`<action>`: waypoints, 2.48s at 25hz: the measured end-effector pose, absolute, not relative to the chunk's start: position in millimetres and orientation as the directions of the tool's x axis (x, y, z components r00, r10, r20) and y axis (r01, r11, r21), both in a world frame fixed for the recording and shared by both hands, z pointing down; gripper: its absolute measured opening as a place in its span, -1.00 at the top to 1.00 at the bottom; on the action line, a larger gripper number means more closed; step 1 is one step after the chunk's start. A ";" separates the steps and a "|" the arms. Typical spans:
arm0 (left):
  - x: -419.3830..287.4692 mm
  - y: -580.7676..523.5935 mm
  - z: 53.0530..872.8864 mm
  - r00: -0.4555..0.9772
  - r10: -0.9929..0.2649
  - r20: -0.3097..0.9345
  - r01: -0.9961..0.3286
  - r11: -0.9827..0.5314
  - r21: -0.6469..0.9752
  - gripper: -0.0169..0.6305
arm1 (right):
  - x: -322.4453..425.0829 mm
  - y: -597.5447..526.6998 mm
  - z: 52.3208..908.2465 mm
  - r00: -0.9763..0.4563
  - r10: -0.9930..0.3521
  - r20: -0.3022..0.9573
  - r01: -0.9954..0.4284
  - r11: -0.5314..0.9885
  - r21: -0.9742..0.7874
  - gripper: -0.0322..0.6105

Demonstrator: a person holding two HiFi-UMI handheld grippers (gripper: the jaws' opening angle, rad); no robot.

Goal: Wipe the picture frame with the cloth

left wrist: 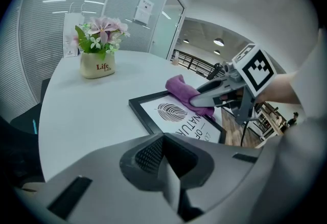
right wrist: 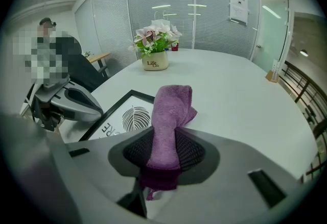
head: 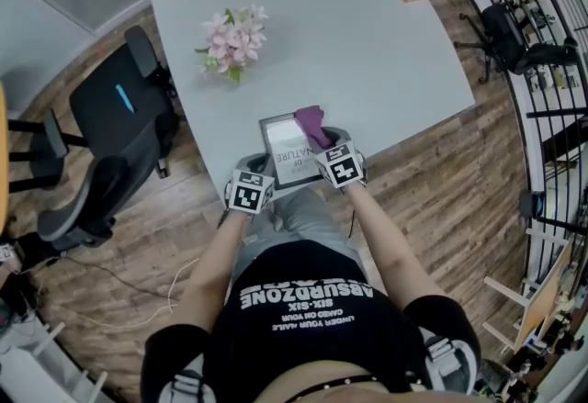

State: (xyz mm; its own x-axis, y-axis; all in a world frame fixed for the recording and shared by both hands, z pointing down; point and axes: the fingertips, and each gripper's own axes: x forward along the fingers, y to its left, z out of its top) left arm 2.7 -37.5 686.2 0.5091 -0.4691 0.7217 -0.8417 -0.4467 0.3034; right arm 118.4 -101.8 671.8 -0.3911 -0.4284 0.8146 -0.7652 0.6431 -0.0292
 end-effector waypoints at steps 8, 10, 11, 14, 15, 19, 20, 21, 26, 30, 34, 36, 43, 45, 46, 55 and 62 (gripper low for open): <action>3.6 -36.9 685.9 0.501 -0.470 0.727 -0.836 -0.480 0.265 0.90 | 115.2 -98.3 674.0 -0.383 -0.421 0.822 -0.769 0.639 -0.032 0.48; 3.6 -36.4 686.0 0.502 -0.471 0.726 -0.837 -0.475 0.271 0.90 | 110.5 -96.8 675.0 -0.383 -0.412 0.827 -0.765 0.644 -0.034 0.48; 3.8 -36.4 686.0 0.502 -0.471 0.726 -0.838 -0.474 0.272 0.90 | 107.8 -96.4 675.7 -0.384 -0.408 0.828 -0.761 0.648 -0.034 0.48; 4.4 -37.3 685.8 0.501 -0.471 0.726 -0.838 -0.473 0.272 0.90 | 100.6 -96.2 678.3 -0.374 -0.403 0.836 -0.748 0.664 -0.015 0.48; 4.4 -37.4 685.8 0.500 -0.471 0.727 -0.838 -0.473 0.271 0.90 | 99.4 -96.2 679.0 -0.363 -0.405 0.839 -0.744 0.669 0.001 0.48; 3.3 -36.9 686.8 0.497 -0.472 0.728 -0.841 -0.470 0.269 0.90 | 94.8 -93.5 681.4 -0.352 -0.401 0.846 -0.729 0.684 0.021 0.48; 3.1 -37.0 687.1 0.497 -0.472 0.728 -0.842 -0.467 0.271 0.90 | 92.2 -92.6 682.2 -0.360 -0.392 0.847 -0.725 0.689 0.010 0.48; 3.2 -37.1 687.4 0.498 -0.472 0.728 -0.842 -0.465 0.275 0.90 | 89.1 -91.5 683.1 -0.370 -0.381 0.848 -0.720 0.694 -0.002 0.48; 3.8 -37.6 687.7 0.503 -0.465 0.729 -0.841 -0.458 0.287 0.90 | 76.0 -88.6 685.7 -0.388 -0.352 0.852 -0.710 0.703 -0.033 0.48; 3.4 -37.4 687.4 0.502 -0.464 0.730 -0.842 -0.455 0.290 0.90 | 65.4 -85.7 685.9 -0.410 -0.329 0.850 -0.701 0.711 -0.063 0.48; 3.5 -37.5 687.5 0.503 -0.462 0.731 -0.842 -0.452 0.295 0.90 | 56.3 -84.0 686.0 -0.432 -0.311 0.847 -0.694 0.714 -0.093 0.48; 3.4 -37.9 687.5 0.503 -0.462 0.731 -0.843 -0.450 0.295 0.90 | 51.0 -83.1 686.1 -0.445 -0.300 0.844 -0.689 0.717 -0.108 0.48; 3.1 -38.0 687.4 0.503 -0.460 0.732 -0.842 -0.450 0.297 0.90 | 33.6 -80.2 686.9 -0.478 -0.262 0.838 -0.657 0.740 -0.143 0.48; 3.4 -38.6 687.0 0.503 -0.460 0.732 -0.843 -0.449 0.297 0.90 | 29.9 -80.2 687.2 -0.487 -0.252 0.836 -0.646 0.748 -0.151 0.48; 3.7 -38.6 686.7 0.503 -0.460 0.732 -0.843 -0.448 0.297 0.90 | 28.1 -79.8 686.7 -0.491 -0.245 0.836 -0.641 0.751 -0.157 0.48; 3.6 -37.3 686.5 0.495 -0.458 0.738 -0.846 -0.448 0.289 0.90 | 13.1 -71.3 684.6 -0.523 -0.172 0.835 -0.579 0.790 -0.201 0.48; 2.6 -37.9 688.1 0.494 -0.460 0.738 -0.849 -0.440 0.294 0.90 | 14.3 -61.4 685.8 -0.540 -0.141 0.830 -0.543 0.812 -0.215 0.48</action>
